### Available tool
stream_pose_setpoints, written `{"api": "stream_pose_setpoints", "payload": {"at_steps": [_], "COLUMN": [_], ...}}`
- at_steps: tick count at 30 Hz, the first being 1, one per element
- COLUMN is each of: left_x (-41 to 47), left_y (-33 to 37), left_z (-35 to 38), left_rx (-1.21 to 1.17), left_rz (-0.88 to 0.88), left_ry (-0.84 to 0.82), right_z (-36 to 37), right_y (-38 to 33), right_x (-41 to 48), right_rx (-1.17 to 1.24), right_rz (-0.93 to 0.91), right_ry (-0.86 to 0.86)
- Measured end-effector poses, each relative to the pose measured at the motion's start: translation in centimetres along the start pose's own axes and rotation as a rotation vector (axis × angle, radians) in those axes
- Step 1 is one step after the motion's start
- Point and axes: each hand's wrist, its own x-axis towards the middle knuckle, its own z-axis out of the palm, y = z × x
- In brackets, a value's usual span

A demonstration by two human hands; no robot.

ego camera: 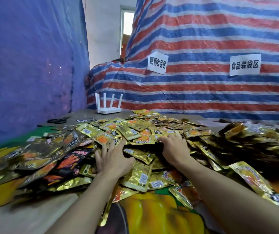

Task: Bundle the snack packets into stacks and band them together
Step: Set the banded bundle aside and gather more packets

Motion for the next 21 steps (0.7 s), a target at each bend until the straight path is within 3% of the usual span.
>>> {"api": "stream_pose_setpoints", "payload": {"at_steps": [8, 12, 14, 18, 21], "left_x": [-1.7, -2.6, -2.5, -2.6, -3.0], "left_y": [2.3, 3.2, 3.2, 3.5, 4.2], "left_z": [0.0, 0.8, 1.0, 0.5, 0.3], "left_rx": [0.036, 0.154, 0.192, 0.206, 0.143], "left_rz": [0.165, 0.165, 0.152, 0.215, 0.276], "left_ry": [0.003, -0.283, -0.340, -0.264, -0.189], "right_z": [-3.0, -4.0, -4.1, -4.8, -5.0], "right_y": [-1.2, -1.4, -1.4, -1.2, -0.8], "right_x": [-2.9, -4.1, -5.0, -6.1, -6.6], "right_rx": [0.461, 0.735, 0.842, 1.072, 1.052], "right_rz": [0.031, 0.122, 0.174, 0.294, 0.331], "right_ry": [0.261, 0.290, 0.293, 0.240, 0.186]}}
